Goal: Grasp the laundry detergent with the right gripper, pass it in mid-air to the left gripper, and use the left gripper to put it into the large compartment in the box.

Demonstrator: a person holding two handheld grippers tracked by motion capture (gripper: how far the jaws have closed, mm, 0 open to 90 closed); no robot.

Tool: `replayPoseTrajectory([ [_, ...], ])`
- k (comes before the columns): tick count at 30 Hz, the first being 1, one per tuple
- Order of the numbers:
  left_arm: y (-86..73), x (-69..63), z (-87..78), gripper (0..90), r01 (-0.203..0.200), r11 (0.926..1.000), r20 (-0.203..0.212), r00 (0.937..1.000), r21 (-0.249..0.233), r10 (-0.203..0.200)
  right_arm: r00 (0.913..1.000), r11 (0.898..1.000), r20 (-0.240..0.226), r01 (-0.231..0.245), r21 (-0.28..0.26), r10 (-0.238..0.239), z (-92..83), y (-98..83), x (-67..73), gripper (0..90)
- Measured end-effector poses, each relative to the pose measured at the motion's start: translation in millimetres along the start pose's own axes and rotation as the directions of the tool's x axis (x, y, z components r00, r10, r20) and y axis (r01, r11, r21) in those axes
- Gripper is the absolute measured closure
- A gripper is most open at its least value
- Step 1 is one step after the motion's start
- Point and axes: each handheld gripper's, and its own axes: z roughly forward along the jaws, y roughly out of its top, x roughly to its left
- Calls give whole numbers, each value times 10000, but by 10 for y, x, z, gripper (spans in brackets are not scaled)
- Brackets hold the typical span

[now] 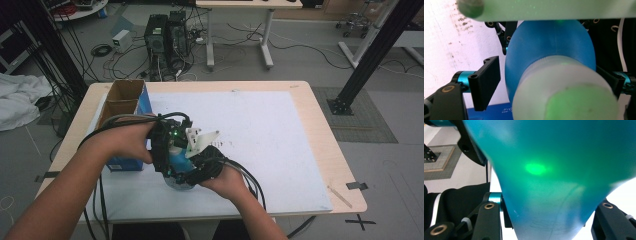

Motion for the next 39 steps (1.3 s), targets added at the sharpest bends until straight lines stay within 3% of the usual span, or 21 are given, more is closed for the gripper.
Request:
replayPoseTrajectory([
  [26, 15, -14, 2, 276, -72, 10000, -44, 10000, 43, 72, 10000, 10000, -33, -2, -22, 2, 4, 4, 3, 479],
  [39, 22, -23, 2, 373, -123, 9998, 99, 9999, 149, 122, 10000, 10000, -62, -34, -10, 34, 11, 4, 5, 480],
])
